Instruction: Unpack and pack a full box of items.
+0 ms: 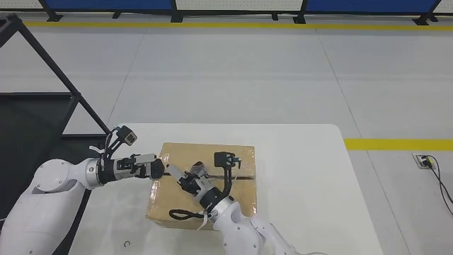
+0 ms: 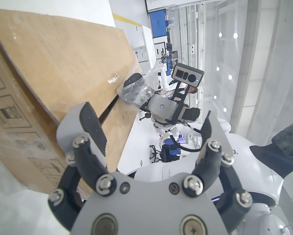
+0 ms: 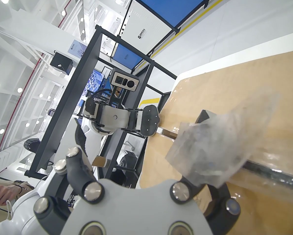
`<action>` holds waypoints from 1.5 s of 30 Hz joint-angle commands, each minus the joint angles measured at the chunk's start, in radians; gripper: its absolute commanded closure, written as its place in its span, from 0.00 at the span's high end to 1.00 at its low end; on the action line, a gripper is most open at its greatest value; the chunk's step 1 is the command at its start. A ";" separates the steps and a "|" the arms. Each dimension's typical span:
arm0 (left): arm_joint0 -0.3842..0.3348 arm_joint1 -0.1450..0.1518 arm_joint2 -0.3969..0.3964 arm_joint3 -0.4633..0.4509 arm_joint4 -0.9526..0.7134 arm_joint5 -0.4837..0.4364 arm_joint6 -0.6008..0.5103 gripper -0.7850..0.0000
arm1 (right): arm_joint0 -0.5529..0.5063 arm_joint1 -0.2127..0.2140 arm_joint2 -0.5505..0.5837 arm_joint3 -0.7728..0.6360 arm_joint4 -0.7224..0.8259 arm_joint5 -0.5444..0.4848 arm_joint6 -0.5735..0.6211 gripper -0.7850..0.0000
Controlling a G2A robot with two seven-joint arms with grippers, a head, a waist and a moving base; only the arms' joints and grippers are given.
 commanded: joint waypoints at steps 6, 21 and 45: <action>-0.001 -0.004 -0.009 0.012 -0.023 -0.011 0.028 1.00 | 0.013 -0.014 -0.009 0.027 0.007 -0.008 0.007 1.00; -0.031 -0.012 0.008 0.064 0.014 0.016 0.018 1.00 | 0.016 -0.031 -0.002 0.061 -0.014 0.005 0.040 1.00; -0.056 -0.021 0.015 0.104 0.013 0.007 -0.007 1.00 | -0.018 -0.054 -0.011 0.023 -0.068 -0.010 0.033 1.00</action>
